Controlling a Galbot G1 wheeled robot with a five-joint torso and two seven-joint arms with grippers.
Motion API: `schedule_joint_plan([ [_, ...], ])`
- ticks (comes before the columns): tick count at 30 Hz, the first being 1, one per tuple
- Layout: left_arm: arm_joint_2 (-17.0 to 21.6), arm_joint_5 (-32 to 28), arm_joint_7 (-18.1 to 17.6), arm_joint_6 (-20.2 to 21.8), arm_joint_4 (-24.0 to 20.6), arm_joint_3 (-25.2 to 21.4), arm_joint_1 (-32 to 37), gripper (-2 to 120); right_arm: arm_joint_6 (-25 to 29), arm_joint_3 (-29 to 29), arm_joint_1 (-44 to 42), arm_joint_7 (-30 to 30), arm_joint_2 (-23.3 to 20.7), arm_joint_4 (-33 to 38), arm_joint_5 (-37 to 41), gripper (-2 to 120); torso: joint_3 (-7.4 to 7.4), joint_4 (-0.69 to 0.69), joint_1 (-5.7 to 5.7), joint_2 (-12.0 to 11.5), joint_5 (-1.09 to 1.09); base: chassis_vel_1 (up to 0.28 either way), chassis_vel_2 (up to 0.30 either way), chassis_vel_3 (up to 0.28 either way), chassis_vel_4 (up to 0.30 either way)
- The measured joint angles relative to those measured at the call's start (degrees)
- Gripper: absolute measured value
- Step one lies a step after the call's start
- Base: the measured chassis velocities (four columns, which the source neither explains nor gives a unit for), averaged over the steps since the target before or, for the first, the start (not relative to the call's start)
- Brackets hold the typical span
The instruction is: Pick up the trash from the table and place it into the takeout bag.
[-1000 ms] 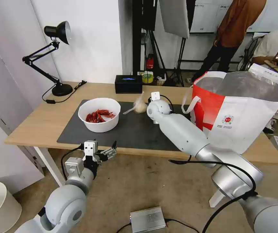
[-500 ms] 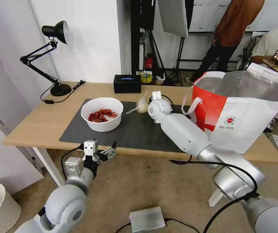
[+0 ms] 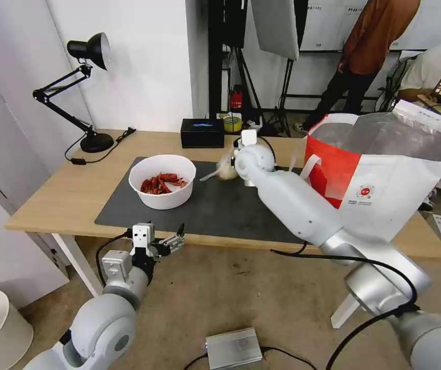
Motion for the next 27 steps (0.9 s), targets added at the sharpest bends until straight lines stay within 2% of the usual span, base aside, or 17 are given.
schedule_joint_plan([
  [4, 0.0, 0.03, -0.01, -0.02, -0.16, -0.06, 0.14, 100, -0.01, 1.77, 0.34, 4.82, -4.13, 10.65, 5.91, 0, -0.01, 0.01, 0.0, 0.01, 0.0, 0.0, 0.0, 0.0, 0.0],
  [10, -0.08, 0.13, -0.01, -0.02, -0.36, -0.06, 0.68, 100, -0.31, 3.11, 1.01, 9.61, -7.82, 18.34, 11.37, 0, -0.01, 0.0, 0.0, 0.01, 0.0, 0.0, 0.0, 0.0, 0.0],
  [14, -0.13, 0.25, -0.02, -0.02, -0.68, -0.16, 1.12, 100, -0.47, 4.27, 1.35, 15.14, -11.46, 25.76, 16.55, 0, -0.01, 0.01, -0.01, 0.01, 0.0, 0.0, 0.0, 0.0, 0.0],
  [19, -0.41, 0.68, -0.01, -0.02, -1.25, -0.98, 2.2, 100, -0.54, 5.43, 1.36, 19.01, -14.14, 30.36, 19.25, 0, -0.01, -0.01, -0.01, 0.02, 0.01, 0.0, 0.0, 0.0, 0.0],
  [23, -1.65, 1.83, 0.01, -0.05, -2.72, -4.22, 5.81, 100, -0.6, 5.84, 1.69, 21.52, -15.41, 33.15, 21.61, 0, -0.01, -0.01, -0.01, 0.01, 0.01, 0.0, 0.0, 0.0, 0.0],
  [27, -3.33, 3.23, 0.3, -0.68, -4.49, -7.96, 9.88, 100, -0.77, 6.18, 2.12, 23.41, -16.29, 35.54, 23.69, 0, -0.01, 0.08, -0.01, 0.01, -0.01, 0.0, 0.0, 0.0, 0.0],
])
